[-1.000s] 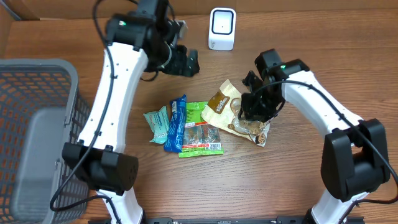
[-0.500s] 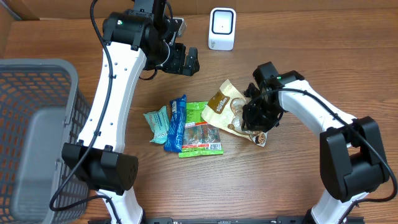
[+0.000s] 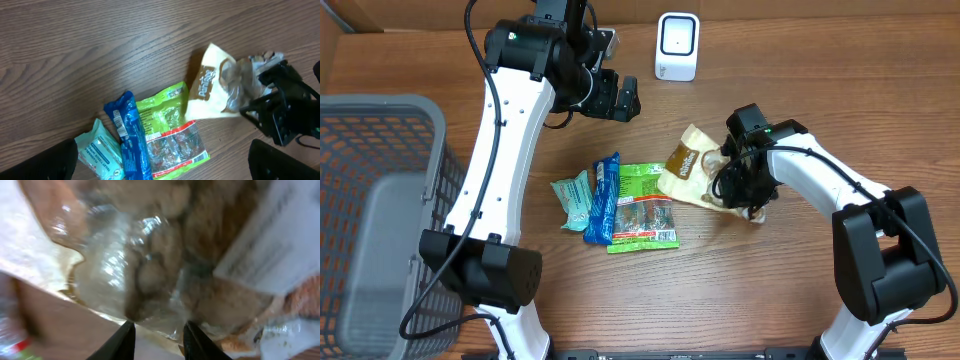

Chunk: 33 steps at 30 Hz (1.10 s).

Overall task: Scan the item barcode
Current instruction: 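Lower the right gripper onto the mushroom bag and grasp it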

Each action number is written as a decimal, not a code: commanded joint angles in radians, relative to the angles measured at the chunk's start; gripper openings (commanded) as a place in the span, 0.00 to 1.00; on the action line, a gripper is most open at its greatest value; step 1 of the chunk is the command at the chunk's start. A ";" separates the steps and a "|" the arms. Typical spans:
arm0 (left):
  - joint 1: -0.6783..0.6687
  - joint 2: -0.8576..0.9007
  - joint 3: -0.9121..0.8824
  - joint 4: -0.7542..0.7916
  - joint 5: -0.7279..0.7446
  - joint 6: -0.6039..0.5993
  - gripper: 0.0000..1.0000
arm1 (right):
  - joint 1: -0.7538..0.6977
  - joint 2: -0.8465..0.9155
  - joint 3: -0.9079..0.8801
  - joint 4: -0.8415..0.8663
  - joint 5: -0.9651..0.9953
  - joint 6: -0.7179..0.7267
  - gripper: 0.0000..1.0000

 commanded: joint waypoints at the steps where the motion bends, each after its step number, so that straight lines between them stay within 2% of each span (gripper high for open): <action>1: -0.006 0.003 0.016 0.001 0.009 0.026 1.00 | -0.002 -0.002 -0.010 0.040 0.189 -0.124 0.33; 4: -0.006 0.003 0.016 0.001 0.009 0.026 1.00 | -0.007 -0.003 -0.002 0.106 0.280 -0.215 0.30; 9: -0.006 0.003 0.016 0.001 0.009 0.026 1.00 | -0.019 -0.003 0.095 0.135 0.332 -0.216 0.29; 12: -0.006 0.003 0.016 0.001 0.009 0.026 1.00 | -0.029 -0.003 0.213 0.101 0.278 -0.204 0.35; 14: -0.006 0.003 0.016 0.001 0.009 0.026 1.00 | -0.031 -0.003 0.283 0.089 0.169 -0.146 0.61; 15: -0.006 0.003 0.016 0.001 0.009 0.026 1.00 | -0.031 -0.003 0.307 0.091 0.101 -0.114 0.67; 16: -0.006 0.003 0.016 0.001 0.009 0.026 1.00 | -0.031 -0.003 0.327 0.105 0.002 -0.081 0.68; 18: -0.006 0.003 0.016 0.001 0.009 0.026 1.00 | -0.031 -0.003 0.333 0.169 -0.193 -0.004 0.68; 20: -0.006 0.003 0.016 0.001 0.009 0.026 1.00 | -0.024 0.010 0.328 0.243 -0.307 0.119 0.67; 26: -0.006 0.003 0.016 0.001 0.009 0.026 1.00 | 0.023 0.108 0.326 0.430 -0.239 0.415 0.65; 33: -0.006 0.003 0.016 0.001 0.009 0.026 1.00 | 0.031 0.264 0.326 0.619 -0.217 0.601 0.60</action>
